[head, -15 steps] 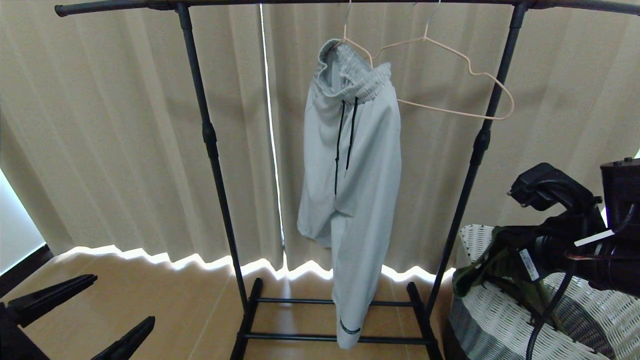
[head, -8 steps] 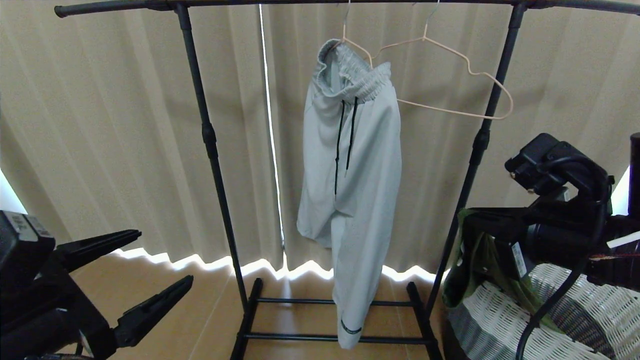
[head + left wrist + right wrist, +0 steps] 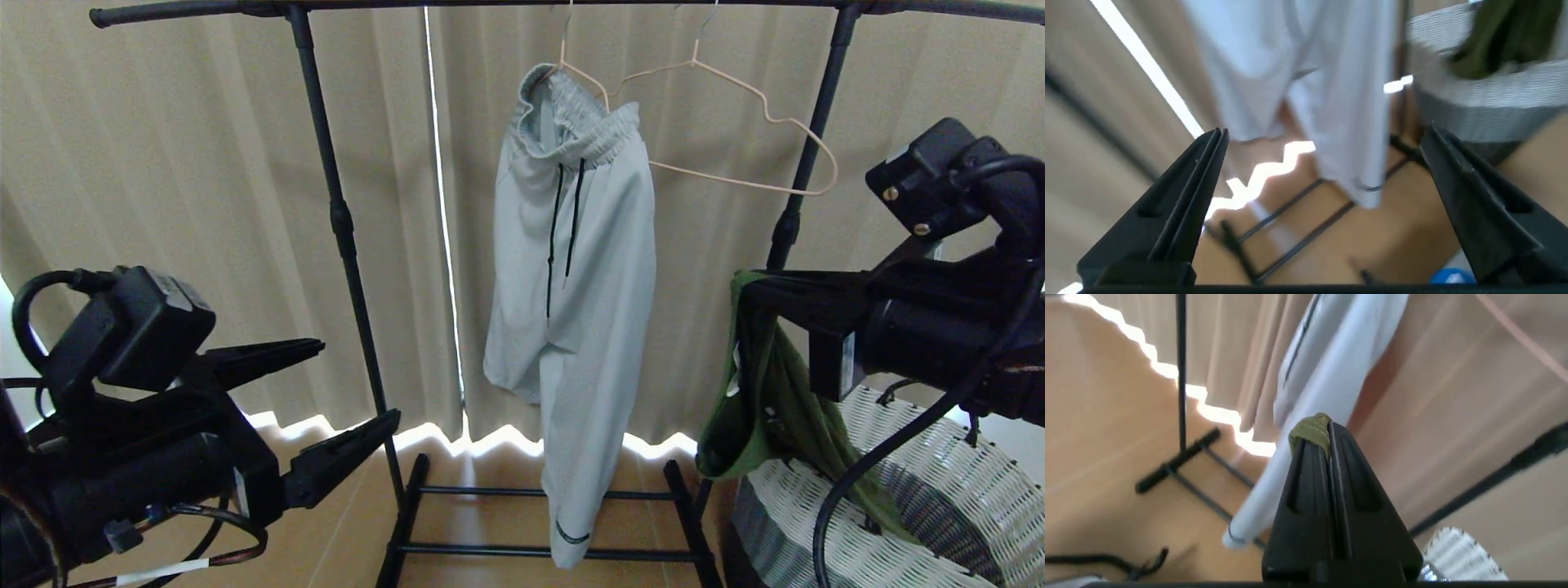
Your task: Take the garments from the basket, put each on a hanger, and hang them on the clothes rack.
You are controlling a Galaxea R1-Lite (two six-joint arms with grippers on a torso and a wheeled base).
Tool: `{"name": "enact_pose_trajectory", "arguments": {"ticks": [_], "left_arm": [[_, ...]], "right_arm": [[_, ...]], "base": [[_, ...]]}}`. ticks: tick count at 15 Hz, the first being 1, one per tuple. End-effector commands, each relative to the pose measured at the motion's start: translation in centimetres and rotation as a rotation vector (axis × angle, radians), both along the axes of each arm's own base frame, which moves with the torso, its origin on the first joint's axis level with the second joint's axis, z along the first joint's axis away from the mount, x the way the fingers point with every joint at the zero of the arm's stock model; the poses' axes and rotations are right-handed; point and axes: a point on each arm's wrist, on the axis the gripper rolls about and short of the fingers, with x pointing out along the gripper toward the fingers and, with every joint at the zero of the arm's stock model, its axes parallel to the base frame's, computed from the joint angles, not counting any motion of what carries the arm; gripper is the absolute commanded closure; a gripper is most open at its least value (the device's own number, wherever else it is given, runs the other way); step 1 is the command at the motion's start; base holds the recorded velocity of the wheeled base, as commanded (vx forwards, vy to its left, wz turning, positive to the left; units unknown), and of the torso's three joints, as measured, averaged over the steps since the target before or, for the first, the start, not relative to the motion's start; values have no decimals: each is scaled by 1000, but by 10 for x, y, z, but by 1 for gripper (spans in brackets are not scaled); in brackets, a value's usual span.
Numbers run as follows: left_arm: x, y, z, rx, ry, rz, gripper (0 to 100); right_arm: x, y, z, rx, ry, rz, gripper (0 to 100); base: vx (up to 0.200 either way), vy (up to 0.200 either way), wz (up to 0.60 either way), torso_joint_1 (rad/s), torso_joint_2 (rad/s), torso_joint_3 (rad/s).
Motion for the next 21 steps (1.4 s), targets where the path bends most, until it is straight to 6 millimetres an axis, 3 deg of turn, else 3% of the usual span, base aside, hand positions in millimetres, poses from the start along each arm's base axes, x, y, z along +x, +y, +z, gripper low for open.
{"name": "enact_pose_trajectory", "arguments": {"ticks": [1,3,4,8,12,16,19,21], "left_arm": [[10,-28,-2,-8,55,-48,0],[13,-44,-2,-27,83,-51,0],[14,-66,-8,-56,153,-98,0],[27,-119,-28,-82,283,-115,0],[39,-160,-43,-85,296,-167,0],[56,-181,-50,-86,294,-166,0],[85,-182,-64,-80,311,-100,0],[105,-172,-75,-85,325,-39,0]], "right_arm": [[-2,6,13,27,-36,26,100],[-5,12,21,46,-56,54,100],[-6,18,26,56,-67,80,100],[-4,35,34,82,-72,126,100],[-9,39,40,140,-60,148,100],[-9,39,41,142,-62,150,100],[-10,39,41,143,-61,148,100],[-10,38,41,145,-60,148,100]], "base": [[0,0,0,0,0,0],[0,0,0,0,0,0],[0,0,0,0,0,0],[0,0,0,0,0,0],[0,0,0,0,0,0],[0,0,0,0,0,0],[0,0,0,0,0,0],[0,0,0,0,0,0]]}}
